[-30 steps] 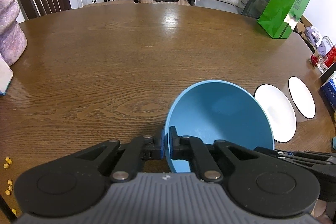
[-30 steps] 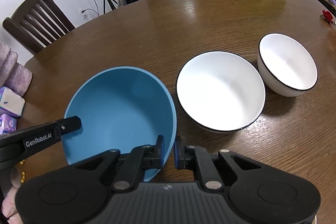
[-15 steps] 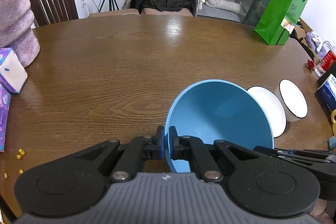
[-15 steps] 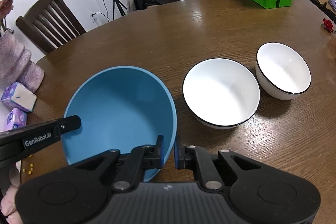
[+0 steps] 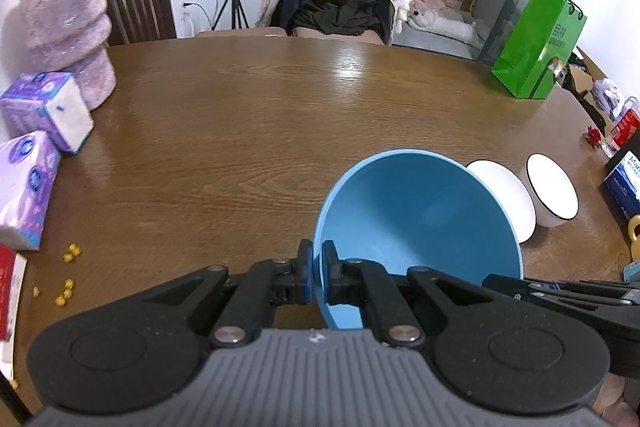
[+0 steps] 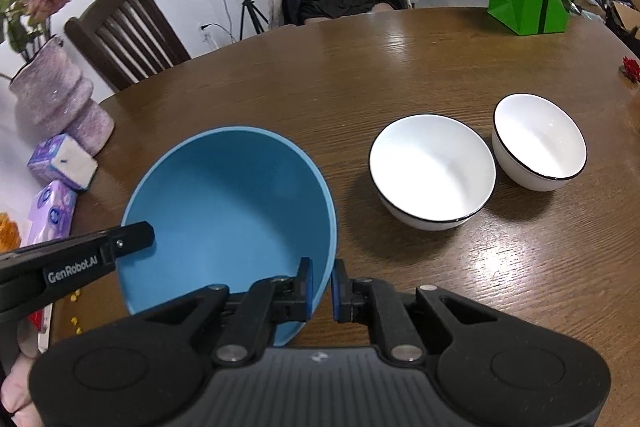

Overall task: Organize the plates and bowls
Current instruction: 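Lift the blue bowl and carry it toward the snack boxes, then set the blue bowl on the table and open both grippers, then move both grippers past the plate stack toward the white bowls, then close both grippers on the rim of one white bowl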

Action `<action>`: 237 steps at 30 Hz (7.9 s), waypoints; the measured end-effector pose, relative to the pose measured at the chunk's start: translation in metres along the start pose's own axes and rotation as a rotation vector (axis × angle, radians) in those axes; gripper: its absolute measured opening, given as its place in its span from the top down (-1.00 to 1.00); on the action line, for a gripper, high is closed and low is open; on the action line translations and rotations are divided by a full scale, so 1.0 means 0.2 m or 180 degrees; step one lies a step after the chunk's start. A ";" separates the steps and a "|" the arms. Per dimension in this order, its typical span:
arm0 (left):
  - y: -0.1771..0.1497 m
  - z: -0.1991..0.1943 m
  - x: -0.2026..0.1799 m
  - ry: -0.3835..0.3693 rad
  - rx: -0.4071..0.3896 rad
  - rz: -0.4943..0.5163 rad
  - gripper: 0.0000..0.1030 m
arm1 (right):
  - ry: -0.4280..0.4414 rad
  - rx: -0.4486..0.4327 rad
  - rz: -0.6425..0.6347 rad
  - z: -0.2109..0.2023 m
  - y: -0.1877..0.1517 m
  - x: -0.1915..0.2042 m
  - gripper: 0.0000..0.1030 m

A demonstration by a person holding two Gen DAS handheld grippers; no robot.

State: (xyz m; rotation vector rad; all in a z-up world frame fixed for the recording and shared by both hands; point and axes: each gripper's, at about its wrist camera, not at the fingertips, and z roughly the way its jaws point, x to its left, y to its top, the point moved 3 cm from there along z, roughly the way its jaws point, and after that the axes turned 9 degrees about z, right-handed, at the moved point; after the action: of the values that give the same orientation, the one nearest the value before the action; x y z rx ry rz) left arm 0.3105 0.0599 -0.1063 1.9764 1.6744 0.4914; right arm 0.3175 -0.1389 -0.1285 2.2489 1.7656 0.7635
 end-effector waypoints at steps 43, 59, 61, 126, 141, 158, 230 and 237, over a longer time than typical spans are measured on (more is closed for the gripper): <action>-0.71 -0.46 0.40 0.0654 0.0097 -0.0926 0.89 | 0.0458 0.0403 -0.1034 -0.10 -0.55 0.47 0.83; -0.94 -0.45 0.58 0.0821 0.0281 -0.1301 0.89 | 0.0557 0.0666 -0.1403 0.05 -0.75 0.66 0.83; -0.95 -0.44 0.58 0.0830 0.0295 -0.1319 0.89 | 0.0562 0.0688 -0.1433 0.07 -0.76 0.68 0.83; -0.60 -0.69 -0.22 0.0167 -0.0486 -0.0113 -1.00 | 0.0320 -0.0575 -0.0202 -0.66 -0.58 -0.42 -1.00; -0.60 -0.72 -0.49 0.0084 -0.0538 0.0134 -1.00 | 0.0258 -0.0748 0.0014 -0.80 -0.60 -0.67 -1.00; -0.66 -0.79 -0.74 0.0135 -0.0621 0.0125 -1.00 | 0.0117 -0.0840 -0.0027 -0.91 -0.65 -0.89 -1.00; 0.28 0.32 -0.70 0.0038 -0.0142 0.0094 -1.00 | -0.0131 -0.0258 0.0051 0.04 0.39 -0.82 -1.00; 0.31 0.46 -0.69 0.0050 -0.0052 0.0084 -1.00 | -0.0067 -0.0243 0.0126 0.14 0.46 -0.81 -0.97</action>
State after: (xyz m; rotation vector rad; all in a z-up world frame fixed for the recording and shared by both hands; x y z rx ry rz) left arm 0.3879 -0.0955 -0.1378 1.9901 1.6505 0.5299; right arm 0.3835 -0.3130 -0.1563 2.2403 1.6584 0.7978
